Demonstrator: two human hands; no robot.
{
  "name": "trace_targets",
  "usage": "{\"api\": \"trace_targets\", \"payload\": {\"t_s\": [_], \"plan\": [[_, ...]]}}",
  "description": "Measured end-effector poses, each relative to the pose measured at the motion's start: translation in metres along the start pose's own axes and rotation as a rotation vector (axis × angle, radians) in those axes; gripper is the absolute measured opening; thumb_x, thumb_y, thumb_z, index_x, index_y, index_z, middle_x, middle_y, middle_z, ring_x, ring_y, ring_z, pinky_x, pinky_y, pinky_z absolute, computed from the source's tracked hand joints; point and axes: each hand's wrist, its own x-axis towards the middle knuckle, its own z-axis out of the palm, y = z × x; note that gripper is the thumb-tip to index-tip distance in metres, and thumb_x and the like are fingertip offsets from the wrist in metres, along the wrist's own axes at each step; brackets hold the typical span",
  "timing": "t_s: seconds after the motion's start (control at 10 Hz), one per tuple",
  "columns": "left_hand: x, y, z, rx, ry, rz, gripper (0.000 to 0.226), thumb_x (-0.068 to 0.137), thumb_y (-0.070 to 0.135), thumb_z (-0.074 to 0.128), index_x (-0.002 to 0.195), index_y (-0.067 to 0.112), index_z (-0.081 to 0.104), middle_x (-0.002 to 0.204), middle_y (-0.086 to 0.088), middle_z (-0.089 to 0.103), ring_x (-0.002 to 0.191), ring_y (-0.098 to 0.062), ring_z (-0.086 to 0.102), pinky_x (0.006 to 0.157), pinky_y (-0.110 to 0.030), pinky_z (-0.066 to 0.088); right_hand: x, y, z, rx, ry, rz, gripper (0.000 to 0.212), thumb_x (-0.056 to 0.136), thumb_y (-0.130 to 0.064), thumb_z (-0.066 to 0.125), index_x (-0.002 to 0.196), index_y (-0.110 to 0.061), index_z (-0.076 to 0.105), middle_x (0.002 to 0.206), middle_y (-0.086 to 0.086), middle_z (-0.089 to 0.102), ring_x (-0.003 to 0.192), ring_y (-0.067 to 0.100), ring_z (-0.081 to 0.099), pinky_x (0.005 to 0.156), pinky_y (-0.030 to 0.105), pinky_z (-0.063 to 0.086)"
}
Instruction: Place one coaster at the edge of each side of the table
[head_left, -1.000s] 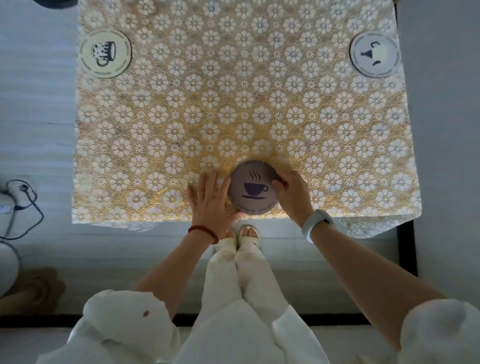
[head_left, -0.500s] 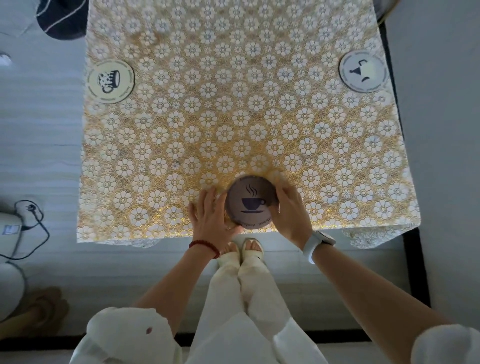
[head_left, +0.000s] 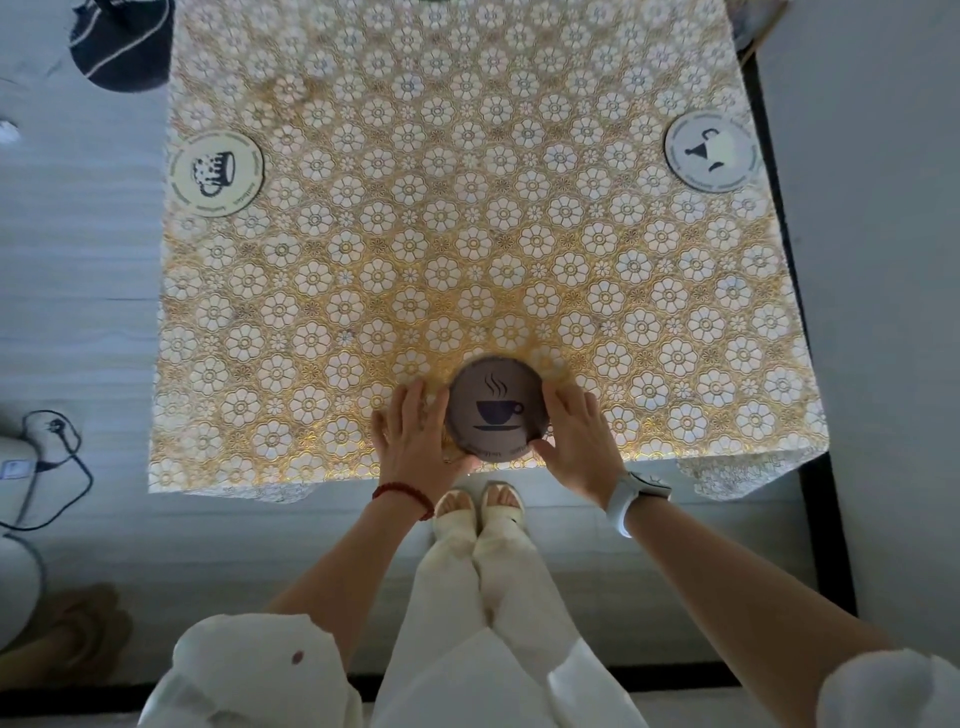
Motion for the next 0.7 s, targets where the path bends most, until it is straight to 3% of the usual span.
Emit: {"api": "trace_targets", "payload": {"t_s": [0.5, 0.6, 0.7], "plan": [[-0.001, 0.005, -0.004, 0.033, -0.038, -0.029, 0.082, 0.063, 0.045, 0.068, 0.134, 0.026, 0.031, 0.151, -0.007, 0.017, 0.140, -0.026, 0.010, 0.111, -0.054, 0.008, 0.003, 0.003, 0.005, -0.036, -0.029, 0.034, 0.067, 0.081, -0.026, 0.058, 0.135, -0.008, 0.021, 0.134, 0.014, 0.033, 0.116, 0.031, 0.035, 0.097, 0.041, 0.040], [-0.001, 0.004, -0.010, 0.001, -0.070, -0.020, 0.083, 0.064, 0.047, 0.067, 0.135, 0.028, 0.028, 0.151, -0.005, 0.016, 0.139, -0.026, 0.009, 0.112, -0.053, 0.010, 0.007, -0.001, -0.010, 0.143, -0.055, 0.080, 0.055, 0.084, -0.023, 0.053, 0.132, -0.011, 0.027, 0.131, 0.014, 0.034, 0.117, 0.033, 0.033, 0.098, 0.042, 0.037], [0.000, 0.002, -0.016, 0.016, -0.096, -0.024, 0.087, 0.064, 0.048, 0.067, 0.137, 0.029, 0.023, 0.152, -0.006, 0.015, 0.138, -0.027, 0.011, 0.113, -0.053, 0.012, 0.011, -0.007, -0.047, 0.429, 0.105, 0.192, 0.055, 0.086, -0.020, 0.054, 0.136, -0.015, 0.031, 0.124, 0.015, 0.041, 0.115, 0.028, 0.037, 0.100, 0.035, 0.035]]}}
